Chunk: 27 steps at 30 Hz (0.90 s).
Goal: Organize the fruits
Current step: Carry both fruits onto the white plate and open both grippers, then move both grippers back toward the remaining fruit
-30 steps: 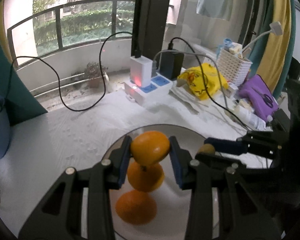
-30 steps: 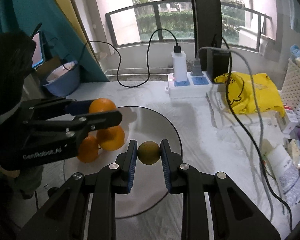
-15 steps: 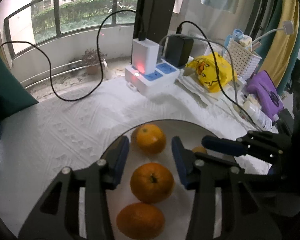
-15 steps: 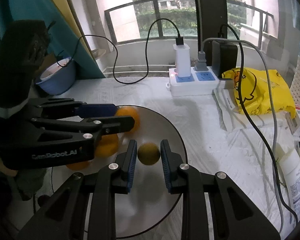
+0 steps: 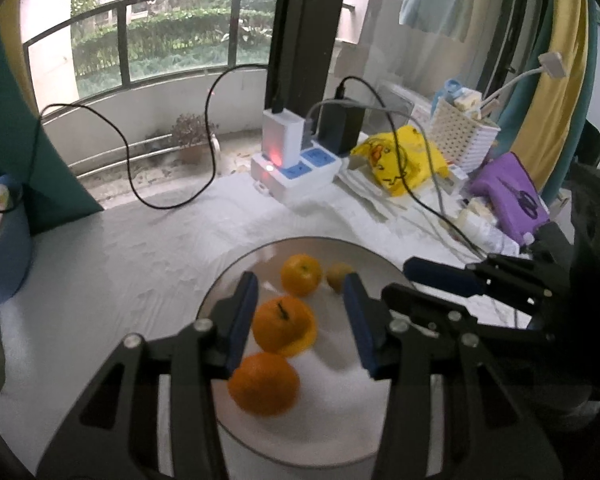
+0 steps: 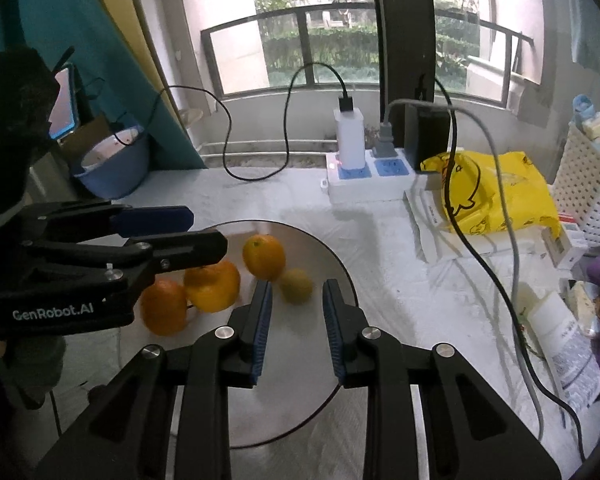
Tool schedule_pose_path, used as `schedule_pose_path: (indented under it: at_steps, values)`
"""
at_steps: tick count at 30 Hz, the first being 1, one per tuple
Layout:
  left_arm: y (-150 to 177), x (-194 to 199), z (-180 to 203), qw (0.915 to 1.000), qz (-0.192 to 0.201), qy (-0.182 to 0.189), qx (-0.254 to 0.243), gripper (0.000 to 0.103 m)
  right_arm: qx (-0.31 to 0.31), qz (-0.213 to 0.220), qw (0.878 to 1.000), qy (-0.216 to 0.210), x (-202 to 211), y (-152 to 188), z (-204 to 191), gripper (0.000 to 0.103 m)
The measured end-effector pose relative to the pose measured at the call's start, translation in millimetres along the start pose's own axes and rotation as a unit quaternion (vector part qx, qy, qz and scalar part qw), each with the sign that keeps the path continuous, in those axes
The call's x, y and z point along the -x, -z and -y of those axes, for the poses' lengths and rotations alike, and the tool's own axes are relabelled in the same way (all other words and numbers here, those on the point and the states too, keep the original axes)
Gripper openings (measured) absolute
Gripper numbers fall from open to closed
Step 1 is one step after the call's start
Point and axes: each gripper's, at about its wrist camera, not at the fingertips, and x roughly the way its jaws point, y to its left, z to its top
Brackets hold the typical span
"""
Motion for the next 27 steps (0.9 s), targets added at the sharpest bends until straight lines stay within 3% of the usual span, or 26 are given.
schedule_pose_path:
  at_steps: [17,27]
  values:
    - [36.3,81.7,35.2,0.9993,0.038,0.0,0.001,0.046,0.005,0.025,1.0,-0.001,70.7,25.7,-26.4,0.028]
    - [69.9,107.7,48.5,0.9991,0.041,-0.006,0.011,0.046,0.009,0.026,1.0,-0.003,97.3,51.1,-39.4,0.028]
